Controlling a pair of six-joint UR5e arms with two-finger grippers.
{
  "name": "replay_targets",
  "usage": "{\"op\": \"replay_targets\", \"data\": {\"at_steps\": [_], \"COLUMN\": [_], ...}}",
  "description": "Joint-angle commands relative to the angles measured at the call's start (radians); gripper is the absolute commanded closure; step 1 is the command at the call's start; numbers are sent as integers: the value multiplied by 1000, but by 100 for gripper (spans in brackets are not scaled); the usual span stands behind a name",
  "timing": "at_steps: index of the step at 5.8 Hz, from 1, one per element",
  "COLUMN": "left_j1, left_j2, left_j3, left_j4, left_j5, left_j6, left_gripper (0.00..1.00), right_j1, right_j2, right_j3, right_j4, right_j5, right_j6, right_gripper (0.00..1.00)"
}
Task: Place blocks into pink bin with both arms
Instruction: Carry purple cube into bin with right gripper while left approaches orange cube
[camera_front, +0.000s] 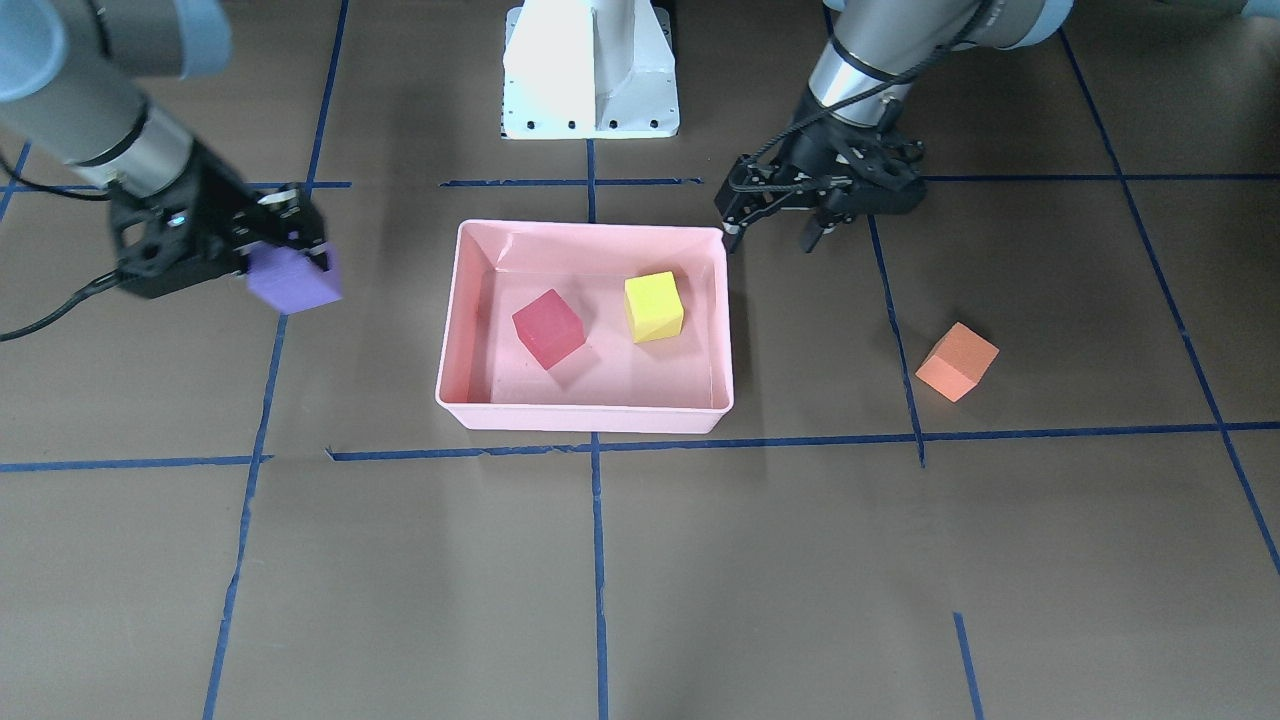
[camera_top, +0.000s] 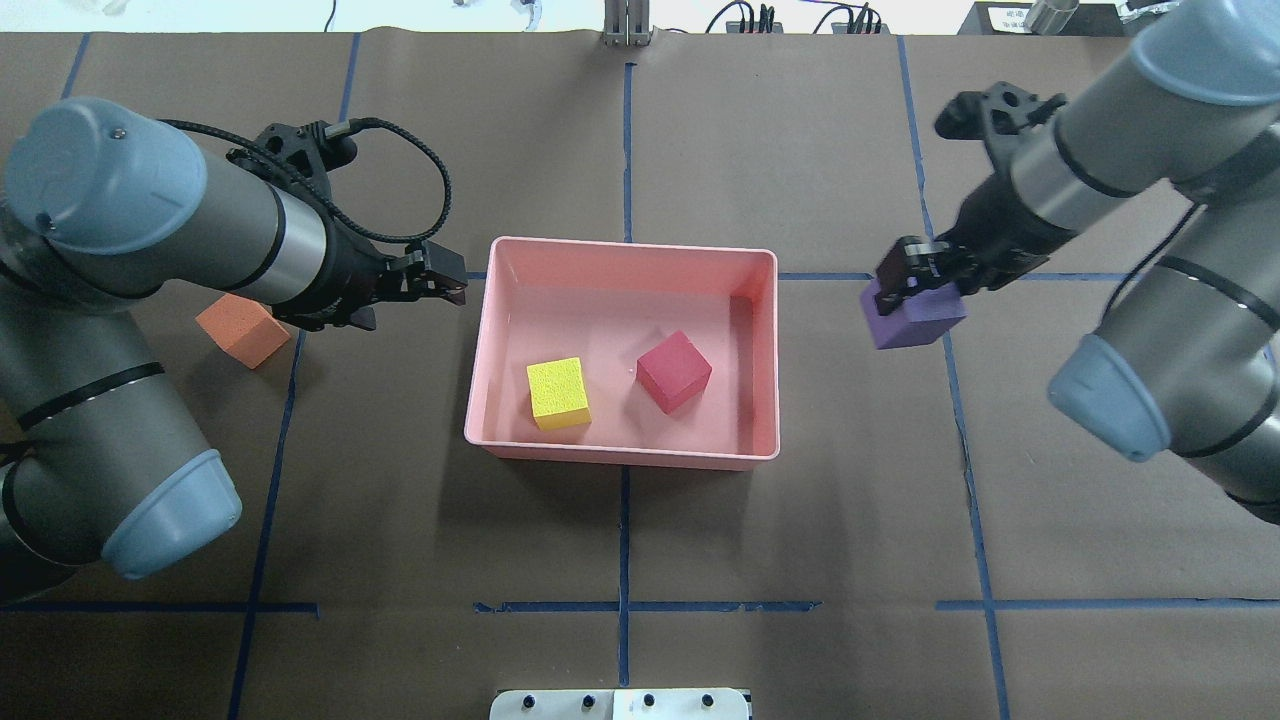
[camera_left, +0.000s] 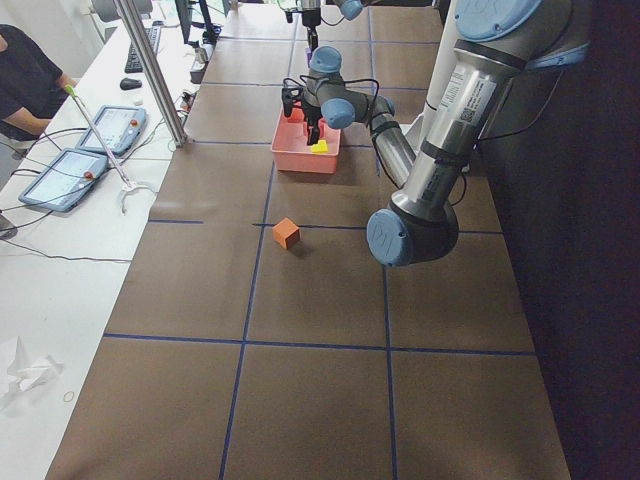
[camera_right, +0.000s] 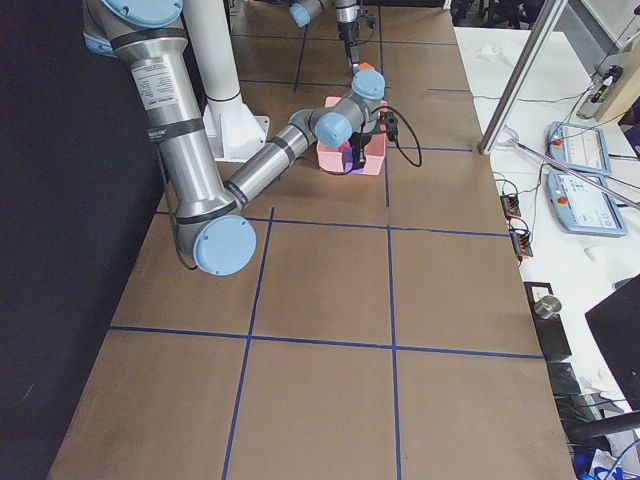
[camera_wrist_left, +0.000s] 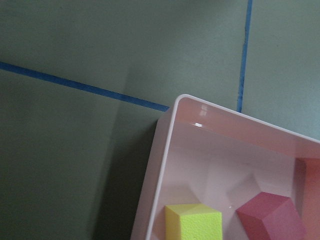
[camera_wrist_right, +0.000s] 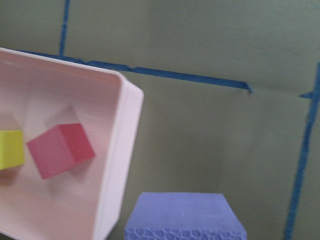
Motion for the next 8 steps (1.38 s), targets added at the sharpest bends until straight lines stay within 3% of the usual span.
{"op": "replay_targets", "data": {"at_steps": [1,2,5,6,7,8], "left_j1": [-29,-44,-101,-110,-126,-126], "left_j2": [46,46,49,95,97,98], "left_j3": [4,9,68,90,119,163], "left_j4": [-1,-1,11,2,-1,-1], "left_j5": [-7,-7,-5,-5,-8,-8], "left_j6": [85,96,282,360,384,430], "left_gripper": [0,0,0,0,0,0], "right_j1": [-201,-281,-334,-336,-339,-340], "right_j2": [152,160,172,186,188,188], "right_j3": [-11,-25,-106,-129,-134,-132], "right_j4": [-47,-45,-42,-42,-42,-42], "right_j5": [-198,-302,-330,-337,-352,-362], "right_j6": [292,336,355,355,362,364], "right_gripper": [100,100,98,95,60,1]}}
